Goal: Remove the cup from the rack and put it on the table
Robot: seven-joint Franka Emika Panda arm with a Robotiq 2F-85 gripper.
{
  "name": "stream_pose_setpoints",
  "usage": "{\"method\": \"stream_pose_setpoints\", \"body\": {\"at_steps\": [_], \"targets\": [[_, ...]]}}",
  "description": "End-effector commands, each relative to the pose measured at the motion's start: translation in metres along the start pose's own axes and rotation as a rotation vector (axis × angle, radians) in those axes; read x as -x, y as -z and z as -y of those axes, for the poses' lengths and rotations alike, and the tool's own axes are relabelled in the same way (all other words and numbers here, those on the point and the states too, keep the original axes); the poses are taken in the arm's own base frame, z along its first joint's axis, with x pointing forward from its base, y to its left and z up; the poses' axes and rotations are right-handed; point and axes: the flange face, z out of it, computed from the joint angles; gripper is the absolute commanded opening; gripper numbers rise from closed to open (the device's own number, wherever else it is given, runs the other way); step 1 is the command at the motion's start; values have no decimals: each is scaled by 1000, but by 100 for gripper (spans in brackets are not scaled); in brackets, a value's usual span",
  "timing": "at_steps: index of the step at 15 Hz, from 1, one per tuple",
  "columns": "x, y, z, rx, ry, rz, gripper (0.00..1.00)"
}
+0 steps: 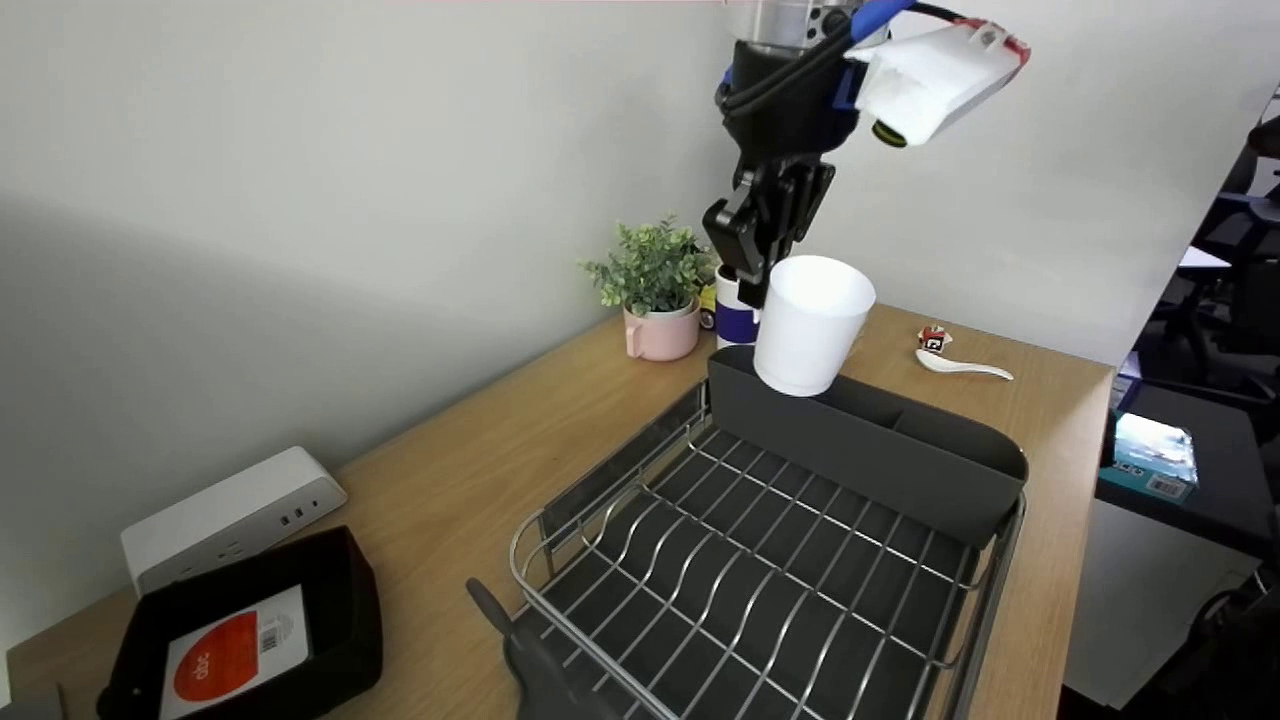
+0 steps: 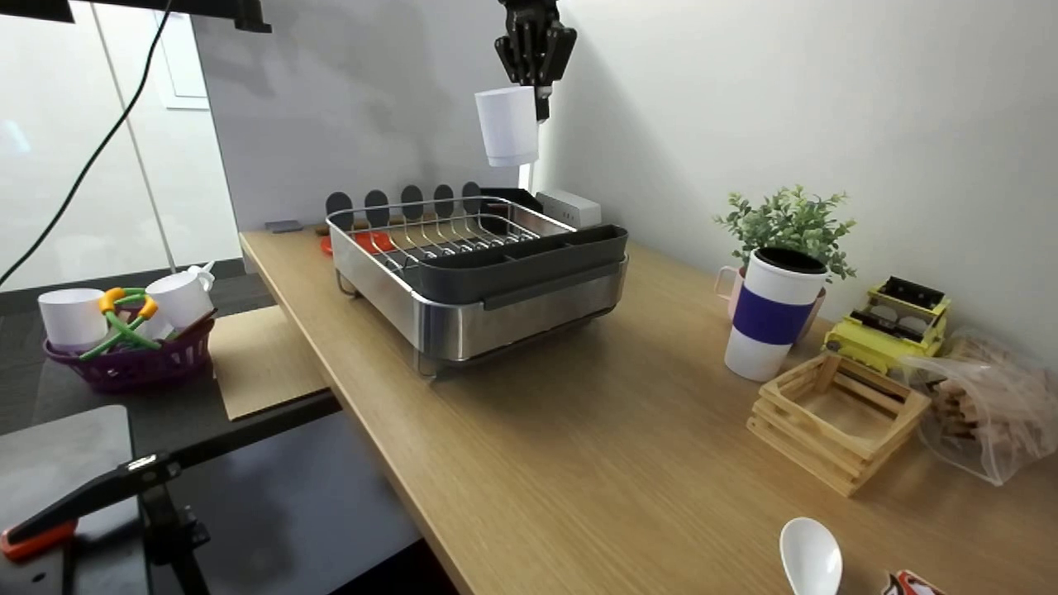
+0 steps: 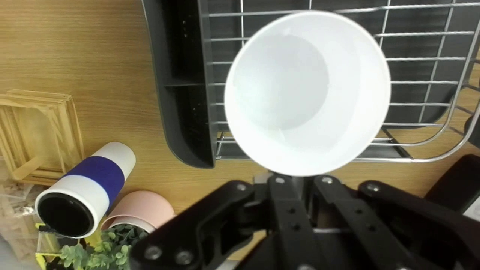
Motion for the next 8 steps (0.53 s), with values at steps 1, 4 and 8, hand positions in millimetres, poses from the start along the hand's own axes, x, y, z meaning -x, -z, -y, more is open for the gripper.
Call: {"method": "stream_pose_setpoints", "body": {"at_steps": [1, 4, 8], "targets": [[2, 11, -18, 4, -28, -15, 2], [-2, 17, -33, -8, -51, -25, 2], [-6, 23, -56, -30, -88, -35, 2]]}}
